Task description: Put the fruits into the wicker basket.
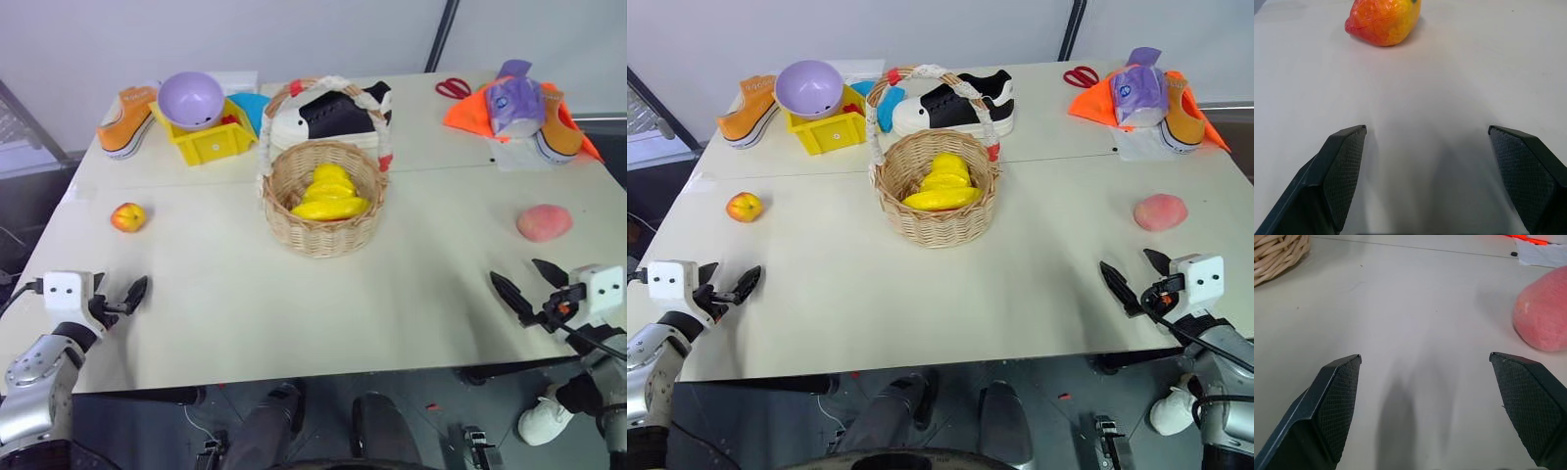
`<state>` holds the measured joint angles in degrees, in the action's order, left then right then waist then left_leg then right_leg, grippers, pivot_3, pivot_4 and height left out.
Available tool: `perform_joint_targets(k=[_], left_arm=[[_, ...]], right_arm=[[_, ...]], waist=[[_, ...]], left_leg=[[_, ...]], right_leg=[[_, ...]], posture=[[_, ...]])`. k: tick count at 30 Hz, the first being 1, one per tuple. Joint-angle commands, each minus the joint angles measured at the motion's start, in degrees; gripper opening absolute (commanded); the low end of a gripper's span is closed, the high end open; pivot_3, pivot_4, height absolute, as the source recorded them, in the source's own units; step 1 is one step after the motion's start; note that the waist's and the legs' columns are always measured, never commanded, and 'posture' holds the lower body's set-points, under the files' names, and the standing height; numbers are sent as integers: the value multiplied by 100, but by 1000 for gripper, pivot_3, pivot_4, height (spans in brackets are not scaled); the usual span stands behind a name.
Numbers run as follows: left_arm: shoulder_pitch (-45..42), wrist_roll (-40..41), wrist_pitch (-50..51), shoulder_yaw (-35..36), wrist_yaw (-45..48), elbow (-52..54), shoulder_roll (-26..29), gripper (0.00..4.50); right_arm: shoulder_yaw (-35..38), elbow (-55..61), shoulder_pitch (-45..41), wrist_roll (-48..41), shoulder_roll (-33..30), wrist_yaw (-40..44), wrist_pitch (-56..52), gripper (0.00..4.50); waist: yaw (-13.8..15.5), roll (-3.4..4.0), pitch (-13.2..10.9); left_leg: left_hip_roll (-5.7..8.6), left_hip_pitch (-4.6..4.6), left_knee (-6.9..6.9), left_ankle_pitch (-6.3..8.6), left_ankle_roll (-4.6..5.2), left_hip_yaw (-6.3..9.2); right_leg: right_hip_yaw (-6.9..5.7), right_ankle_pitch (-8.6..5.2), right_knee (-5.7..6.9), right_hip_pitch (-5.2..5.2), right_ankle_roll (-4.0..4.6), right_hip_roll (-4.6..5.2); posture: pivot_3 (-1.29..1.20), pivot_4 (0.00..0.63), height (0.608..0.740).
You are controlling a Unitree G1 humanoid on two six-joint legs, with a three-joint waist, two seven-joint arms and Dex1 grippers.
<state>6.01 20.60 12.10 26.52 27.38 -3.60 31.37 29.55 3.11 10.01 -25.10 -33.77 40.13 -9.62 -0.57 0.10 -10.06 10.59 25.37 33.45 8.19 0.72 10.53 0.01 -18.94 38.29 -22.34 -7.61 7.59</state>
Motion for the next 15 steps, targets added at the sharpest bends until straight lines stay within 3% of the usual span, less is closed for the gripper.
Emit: perform_joint_targets(k=[1, 13, 15], left_arm=[[37, -24, -107, 127, -39, 115, 32, 4292], [-672, 82, 266, 133, -728, 294, -185, 4292], [-1150, -167, 658, -70, -1187, 326, -136, 4292]], right_arm=[[1, 232, -52, -57, -10, -32, 45, 4419], [-560, 1974, -25, -791, -327, 230, -1109, 4419], [-1012, 2766, -117, -1099, -579, 386, -1563, 4419]], waist=[[1, 0, 0], [12, -6, 4], [13, -8, 4]], left_leg=[[0, 0, 0, 0, 0, 0], [-1, 1, -2, 0, 0, 0], [-1, 2, -1, 0, 0, 0]], right_leg=[[0, 0, 0, 0, 0, 0], [-1, 1, -2, -1, -1, 0], [-1, 1, -4, 0, -2, 0]], posture=[[0, 150, 740], [0, 150, 740], [0, 150, 740]])
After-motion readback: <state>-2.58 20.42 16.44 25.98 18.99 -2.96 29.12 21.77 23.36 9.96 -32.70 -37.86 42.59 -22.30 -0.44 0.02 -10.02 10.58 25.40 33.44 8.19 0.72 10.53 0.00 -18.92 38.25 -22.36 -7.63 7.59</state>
